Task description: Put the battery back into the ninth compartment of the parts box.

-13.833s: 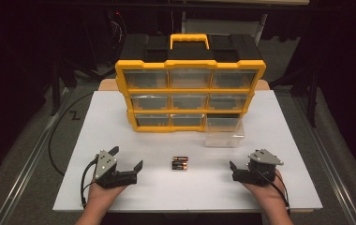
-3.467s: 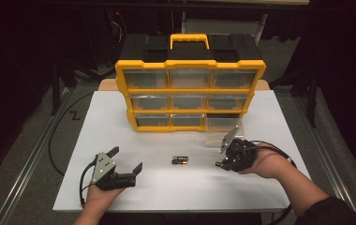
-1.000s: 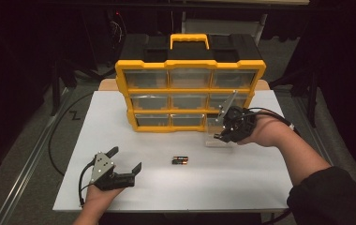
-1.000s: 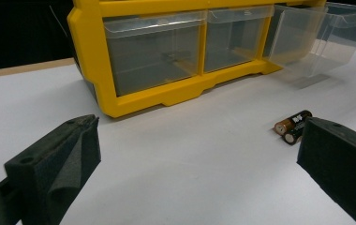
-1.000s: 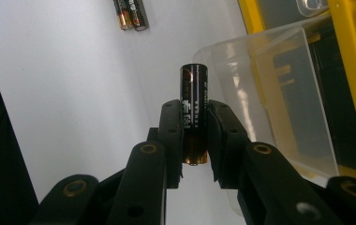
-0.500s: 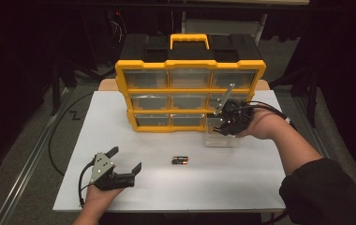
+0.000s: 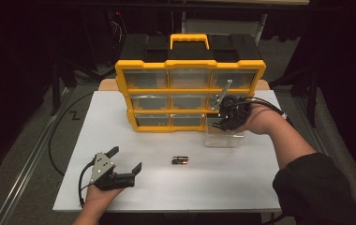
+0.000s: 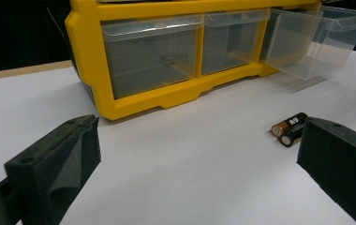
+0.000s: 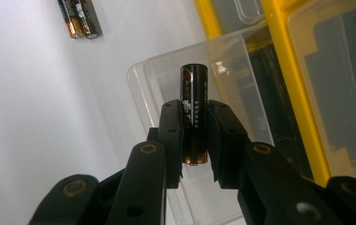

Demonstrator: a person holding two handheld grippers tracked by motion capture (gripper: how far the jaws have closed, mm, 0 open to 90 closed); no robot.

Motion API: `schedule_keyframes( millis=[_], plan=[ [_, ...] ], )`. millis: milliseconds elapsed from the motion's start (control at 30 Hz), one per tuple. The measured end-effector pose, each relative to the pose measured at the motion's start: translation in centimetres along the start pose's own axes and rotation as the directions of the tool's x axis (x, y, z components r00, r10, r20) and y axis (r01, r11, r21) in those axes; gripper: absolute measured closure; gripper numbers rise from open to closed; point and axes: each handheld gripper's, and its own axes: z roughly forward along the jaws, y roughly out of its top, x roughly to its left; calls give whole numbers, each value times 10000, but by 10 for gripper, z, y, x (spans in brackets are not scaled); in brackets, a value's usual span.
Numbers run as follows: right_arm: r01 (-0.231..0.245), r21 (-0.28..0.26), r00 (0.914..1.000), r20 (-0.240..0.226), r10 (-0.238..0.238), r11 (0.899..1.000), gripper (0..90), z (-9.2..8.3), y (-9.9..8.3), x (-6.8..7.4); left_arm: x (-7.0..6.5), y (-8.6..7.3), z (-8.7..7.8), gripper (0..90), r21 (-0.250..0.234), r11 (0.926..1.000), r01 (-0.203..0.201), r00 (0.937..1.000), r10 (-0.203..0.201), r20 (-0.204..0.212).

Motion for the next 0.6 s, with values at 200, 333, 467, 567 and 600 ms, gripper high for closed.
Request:
schedule_keyframes(
  millis=[200,333,467,567,600],
  plan=[
    [50,135,10000,54,-51,9999,787,1,4,-3,0,0,-1,3,-9,10000,2,10000,-2,19],
    [22,172,10000,83,-24,9998,780,2,6,-4,0,0,-1,4,-52,10000,-5,10000,5,-12],
    [-431,-98,9989,-168,430,9990,585,1,6,-3,1,0,-1,3,-52,10000,-6,10000,5,-16],
    [-286,-20,9994,-172,285,9996,542,0,5,1,0,0,0,3,-28,10000,-4,10000,4,3],
    [-250,42,9996,-137,251,9997,534,-1,5,3,0,0,0,4,-11,10000,-19,10000,19,16]
  ],
)
